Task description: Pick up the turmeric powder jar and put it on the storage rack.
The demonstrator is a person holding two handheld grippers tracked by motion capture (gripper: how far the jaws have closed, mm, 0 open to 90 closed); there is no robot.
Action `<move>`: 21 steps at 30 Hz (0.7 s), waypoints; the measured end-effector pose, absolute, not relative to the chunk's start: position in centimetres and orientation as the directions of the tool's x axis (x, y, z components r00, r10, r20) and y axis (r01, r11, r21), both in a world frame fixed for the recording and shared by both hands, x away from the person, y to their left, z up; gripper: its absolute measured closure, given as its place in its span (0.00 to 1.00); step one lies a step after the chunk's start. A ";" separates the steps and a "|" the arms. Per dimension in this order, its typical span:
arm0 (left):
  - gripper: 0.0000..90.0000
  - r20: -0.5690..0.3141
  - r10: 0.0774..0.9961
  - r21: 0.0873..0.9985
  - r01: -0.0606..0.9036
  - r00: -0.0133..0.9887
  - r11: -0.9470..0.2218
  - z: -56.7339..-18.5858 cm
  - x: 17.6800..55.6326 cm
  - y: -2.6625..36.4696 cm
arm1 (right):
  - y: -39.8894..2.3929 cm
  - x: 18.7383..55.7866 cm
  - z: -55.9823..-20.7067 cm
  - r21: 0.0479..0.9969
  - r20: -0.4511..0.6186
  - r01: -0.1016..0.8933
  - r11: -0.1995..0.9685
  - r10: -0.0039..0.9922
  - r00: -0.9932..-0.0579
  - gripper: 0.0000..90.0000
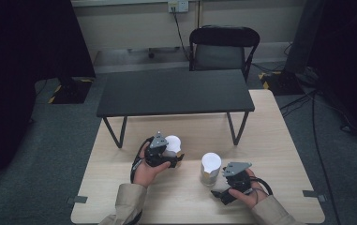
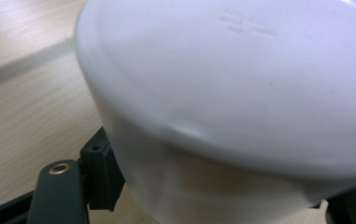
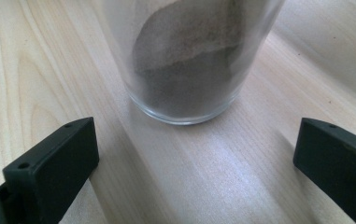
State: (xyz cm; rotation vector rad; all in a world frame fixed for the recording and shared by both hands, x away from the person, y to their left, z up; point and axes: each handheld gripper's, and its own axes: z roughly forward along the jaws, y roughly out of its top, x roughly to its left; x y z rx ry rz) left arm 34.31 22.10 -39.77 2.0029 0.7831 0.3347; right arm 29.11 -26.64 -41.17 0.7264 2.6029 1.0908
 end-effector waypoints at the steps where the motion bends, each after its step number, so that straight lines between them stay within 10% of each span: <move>1: 0.32 -0.074 0.647 0.843 0.394 0.759 -0.366 -39.7 34.3 22.1 | -26.6 29.1 -41.2 0.716 -0.017 0.355 0.601 0.524 -0.852 0.00; 21: 0.33 -0.057 0.641 0.837 0.387 0.765 -0.387 -38.8 34.2 21.7 | -26.6 29.1 -41.2 0.716 -0.017 0.355 0.601 0.524 -0.852 0.00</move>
